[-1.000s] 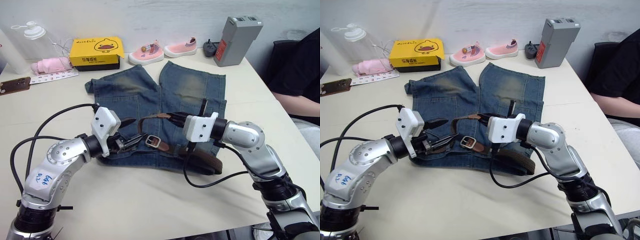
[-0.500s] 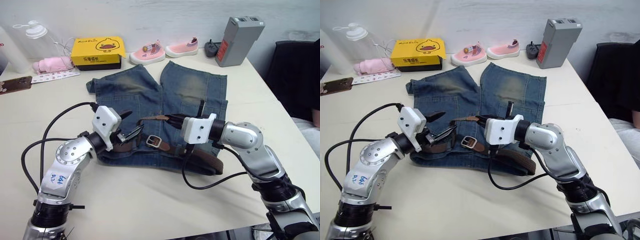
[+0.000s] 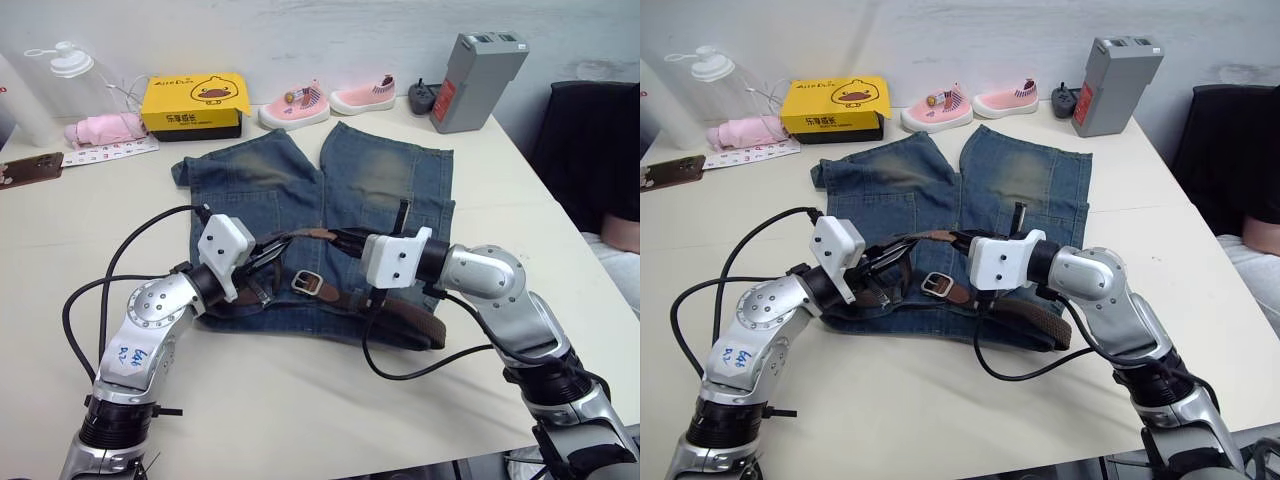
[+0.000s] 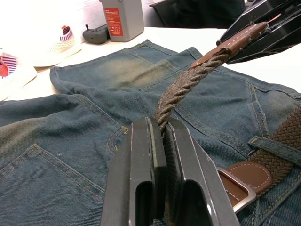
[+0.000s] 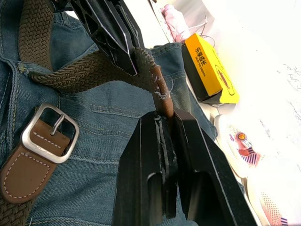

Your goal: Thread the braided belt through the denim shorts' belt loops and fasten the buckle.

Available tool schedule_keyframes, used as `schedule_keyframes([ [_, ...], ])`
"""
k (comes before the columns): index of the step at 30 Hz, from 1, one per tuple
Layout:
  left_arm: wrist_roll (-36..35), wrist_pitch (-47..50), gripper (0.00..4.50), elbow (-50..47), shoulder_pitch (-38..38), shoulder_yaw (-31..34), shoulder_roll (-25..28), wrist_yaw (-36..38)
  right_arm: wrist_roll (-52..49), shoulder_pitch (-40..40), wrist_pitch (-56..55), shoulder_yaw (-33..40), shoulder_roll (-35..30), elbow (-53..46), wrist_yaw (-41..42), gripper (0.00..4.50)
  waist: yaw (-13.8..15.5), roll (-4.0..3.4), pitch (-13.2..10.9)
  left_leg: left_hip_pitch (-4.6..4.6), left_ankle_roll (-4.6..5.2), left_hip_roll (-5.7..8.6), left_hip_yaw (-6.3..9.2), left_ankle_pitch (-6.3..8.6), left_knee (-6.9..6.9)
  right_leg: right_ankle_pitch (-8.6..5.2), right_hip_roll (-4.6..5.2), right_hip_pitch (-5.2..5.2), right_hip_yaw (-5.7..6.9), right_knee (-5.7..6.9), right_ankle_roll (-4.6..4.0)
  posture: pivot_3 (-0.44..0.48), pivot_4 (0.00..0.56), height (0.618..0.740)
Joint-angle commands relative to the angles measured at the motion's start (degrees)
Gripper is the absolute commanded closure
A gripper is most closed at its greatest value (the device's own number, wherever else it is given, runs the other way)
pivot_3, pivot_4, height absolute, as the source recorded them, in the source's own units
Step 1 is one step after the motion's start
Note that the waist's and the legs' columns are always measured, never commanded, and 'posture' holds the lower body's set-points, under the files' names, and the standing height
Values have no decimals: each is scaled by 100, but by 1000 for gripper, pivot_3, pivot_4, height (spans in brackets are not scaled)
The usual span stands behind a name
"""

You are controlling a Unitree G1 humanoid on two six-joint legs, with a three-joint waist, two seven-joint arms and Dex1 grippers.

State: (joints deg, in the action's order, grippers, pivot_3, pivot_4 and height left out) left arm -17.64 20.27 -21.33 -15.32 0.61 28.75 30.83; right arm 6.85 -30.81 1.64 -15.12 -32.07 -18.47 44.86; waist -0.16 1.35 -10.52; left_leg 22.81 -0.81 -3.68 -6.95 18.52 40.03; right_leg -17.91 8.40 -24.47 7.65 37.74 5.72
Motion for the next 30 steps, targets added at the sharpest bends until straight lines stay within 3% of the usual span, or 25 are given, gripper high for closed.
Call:
schedule_keyframes([
  [1,-27,-25,4496,-169,-25,170,-11,-51,-46,25,89,110,47,-222,-67,4103,-3,0,0,0,0,0,0,0,0,0,0,0,0,0,0,0,150,698],
  [3,-85,71,4500,-189,-76,234,-33,-106,-145,33,296,156,139,-224,-122,3384,-4,0,0,0,0,0,0,0,0,0,0,0,0,1,0,0,150,698],
  [10,-394,525,4500,-260,-326,642,-71,-285,-366,643,1410,-121,139,-708,126,44,18,0,0,7,1,1,1,0,0,0,1,0,6,-2,0,0,150,698],
  [17,-637,947,4500,-401,-699,790,-58,-418,-181,1017,1492,-669,214,-837,156,44,3,0,0,13,0,1,2,0,3,0,0,-1,10,-2,1,0,150,698],
  [26,-638,1008,4500,-432,-622,822,-2,-413,536,931,1530,-818,567,-34,-557,44,5,2,1,14,-1,2,0,-1,4,0,-1,-1,12,-2,1,0,150,698],
  [28,-596,991,4500,-413,-553,815,34,-372,483,968,1619,-792,641,-74,-546,839,2,2,1,14,-1,2,1,-1,4,0,-1,-1,12,-2,0,0,150,698],
  [30,-570,981,4500,-397,-479,807,65,-333,477,998,1732,-767,685,-124,-545,1932,2,2,1,14,-1,2,1,-1,4,0,-2,-2,12,-3,1,0,150,698],
])
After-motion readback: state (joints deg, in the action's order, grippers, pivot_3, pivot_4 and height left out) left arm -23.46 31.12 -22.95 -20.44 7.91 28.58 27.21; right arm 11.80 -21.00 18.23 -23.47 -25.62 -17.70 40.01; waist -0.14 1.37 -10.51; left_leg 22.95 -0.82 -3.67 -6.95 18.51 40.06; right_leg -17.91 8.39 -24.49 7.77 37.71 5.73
